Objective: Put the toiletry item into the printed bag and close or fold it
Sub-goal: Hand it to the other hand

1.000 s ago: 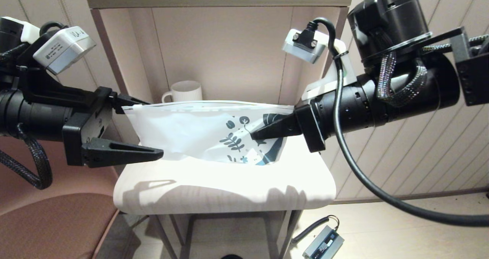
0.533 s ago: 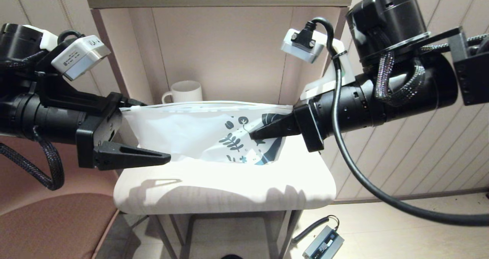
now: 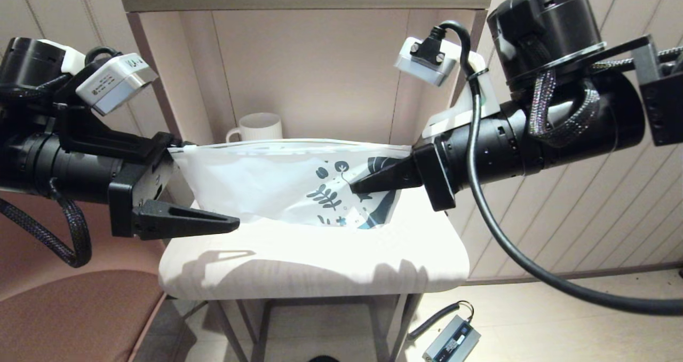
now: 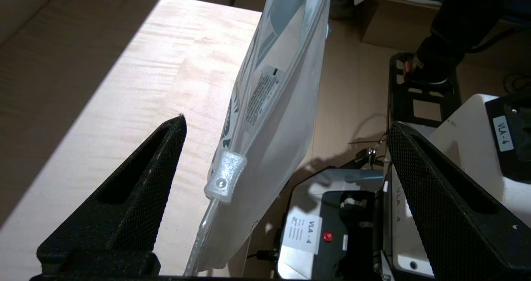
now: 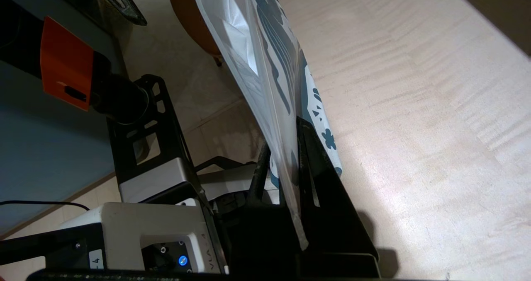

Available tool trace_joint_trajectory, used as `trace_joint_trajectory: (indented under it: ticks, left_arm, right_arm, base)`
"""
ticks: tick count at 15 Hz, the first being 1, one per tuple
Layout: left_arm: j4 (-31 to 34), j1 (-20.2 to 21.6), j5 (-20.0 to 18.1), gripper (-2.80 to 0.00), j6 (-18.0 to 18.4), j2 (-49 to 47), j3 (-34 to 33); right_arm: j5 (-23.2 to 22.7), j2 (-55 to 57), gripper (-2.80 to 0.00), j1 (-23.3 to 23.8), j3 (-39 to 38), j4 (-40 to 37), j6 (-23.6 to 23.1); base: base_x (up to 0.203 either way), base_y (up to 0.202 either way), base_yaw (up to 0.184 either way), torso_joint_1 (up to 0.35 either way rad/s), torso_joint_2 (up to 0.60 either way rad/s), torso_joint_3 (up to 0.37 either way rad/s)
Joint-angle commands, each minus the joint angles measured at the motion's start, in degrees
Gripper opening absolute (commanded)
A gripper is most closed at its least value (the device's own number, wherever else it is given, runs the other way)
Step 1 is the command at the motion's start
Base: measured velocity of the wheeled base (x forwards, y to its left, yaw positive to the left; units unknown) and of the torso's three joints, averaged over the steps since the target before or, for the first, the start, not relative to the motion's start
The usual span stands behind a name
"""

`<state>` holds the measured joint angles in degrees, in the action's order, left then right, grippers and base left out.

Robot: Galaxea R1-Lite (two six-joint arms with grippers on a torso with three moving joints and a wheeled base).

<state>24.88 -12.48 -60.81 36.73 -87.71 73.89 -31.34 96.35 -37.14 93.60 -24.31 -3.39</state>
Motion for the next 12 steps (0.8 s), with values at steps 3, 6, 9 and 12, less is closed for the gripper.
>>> trace_joint_trajectory:
  ticks: [3, 6, 9, 12]
  left_arm:
    - [0.08, 0.0, -1.24, -2.8, -0.08, 0.0, 0.38]
    - [0.08, -0.48, -1.15, -2.8, -0.14, 0.0, 0.62]
    - [0.08, -0.88, -0.98, -2.8, -0.17, 0.17, 0.12]
    - [0.08, -0.88, -0.98, -2.8, 0.01, 0.26, -0.76]
  right_arm:
    - [-0.14, 0.14, -2.8, -0.03, 0.0, -0.13, -0.04]
    - [-0.12, 0.06, -2.8, -0.03, -0.08, -0.13, -0.04]
    - [-0.12, -0.03, -2.8, -0.03, -0.08, -0.13, 0.01]
    - [-0.03, -0.11, -2.8, 0.05, -0.17, -0.13, 0.05]
  base:
    - [0.0, 0.0, 0.0, 0.0, 0.0, 0.0]
    - [0.0, 0.0, 0.0, 0.0, 0.0, 0.0]
    - [0.0, 0.0, 0.0, 0.0, 0.0, 0.0]
    - [0.0, 0.0, 0.0, 0.0, 0.0, 0.0]
